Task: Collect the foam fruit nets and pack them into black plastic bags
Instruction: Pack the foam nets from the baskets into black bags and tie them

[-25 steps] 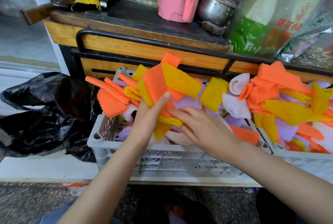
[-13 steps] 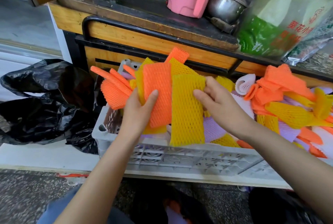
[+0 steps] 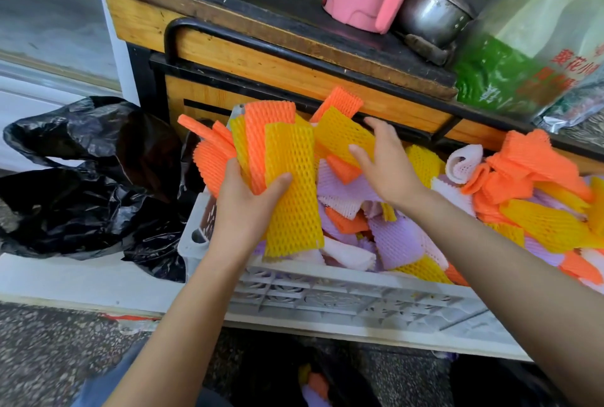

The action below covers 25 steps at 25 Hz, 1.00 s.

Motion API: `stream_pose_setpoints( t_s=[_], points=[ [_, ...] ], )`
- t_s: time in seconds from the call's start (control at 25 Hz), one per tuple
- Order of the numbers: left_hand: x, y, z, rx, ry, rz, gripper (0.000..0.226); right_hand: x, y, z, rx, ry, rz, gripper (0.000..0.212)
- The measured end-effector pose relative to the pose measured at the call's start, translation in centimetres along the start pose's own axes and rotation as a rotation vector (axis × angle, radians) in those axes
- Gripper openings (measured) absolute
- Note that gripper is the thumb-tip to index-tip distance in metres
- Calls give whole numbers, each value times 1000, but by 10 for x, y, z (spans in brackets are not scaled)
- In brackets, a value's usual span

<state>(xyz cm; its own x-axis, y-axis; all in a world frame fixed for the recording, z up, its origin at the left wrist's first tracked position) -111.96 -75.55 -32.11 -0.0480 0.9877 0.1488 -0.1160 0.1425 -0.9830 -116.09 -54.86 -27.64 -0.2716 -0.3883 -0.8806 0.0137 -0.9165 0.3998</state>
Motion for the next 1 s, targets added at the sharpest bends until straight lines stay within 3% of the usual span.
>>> stream_pose_setpoints(
  t_s=[0.16, 0.28, 0.44, 0.64, 0.76, 0.84, 0.92, 1.0],
  points=[
    [-7, 6, 6, 32, -11, 20, 38, 6, -42, 24, 247, 63, -111, 69],
    [-7, 9, 9, 8, -16, 21, 37, 8, -36, 15, 117, -82, -109, 48],
    [5, 9, 6, -16, -61, 69, 35, 5, 11, -21, -54, -252, 128, 32],
    [27, 11, -7, -7, -67, 21, 35, 27, 45, -83, -269, -95, 106, 40],
    [37, 9, -14, -69, 31, -203, 61, 29, 39, -90, -304, -12, 121, 44],
    [39, 12, -12, -63, 40, -149, 70, 22, 33, -94, -310, 72, 195, 43],
    [40, 15, -7, -78, 3, -97, 58, 10, 25, -99, -287, 147, 302, 32],
    [46, 14, -6, -82, -7, -93, 46, -8, 7, -97, -194, 76, 384, 23]
  ],
)
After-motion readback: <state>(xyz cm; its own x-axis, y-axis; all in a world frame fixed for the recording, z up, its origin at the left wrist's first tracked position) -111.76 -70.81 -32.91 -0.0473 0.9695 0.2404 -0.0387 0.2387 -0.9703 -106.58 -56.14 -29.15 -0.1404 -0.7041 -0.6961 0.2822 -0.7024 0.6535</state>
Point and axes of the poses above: each hand's wrist, its own z-axis towards the middle knuckle, its own x-axis out of the palm, y = z × x, the point moved 1 cm from there along z, towards the middle knuckle, and after that the axes turned 3 degrees about x, right-handed, at the moved point
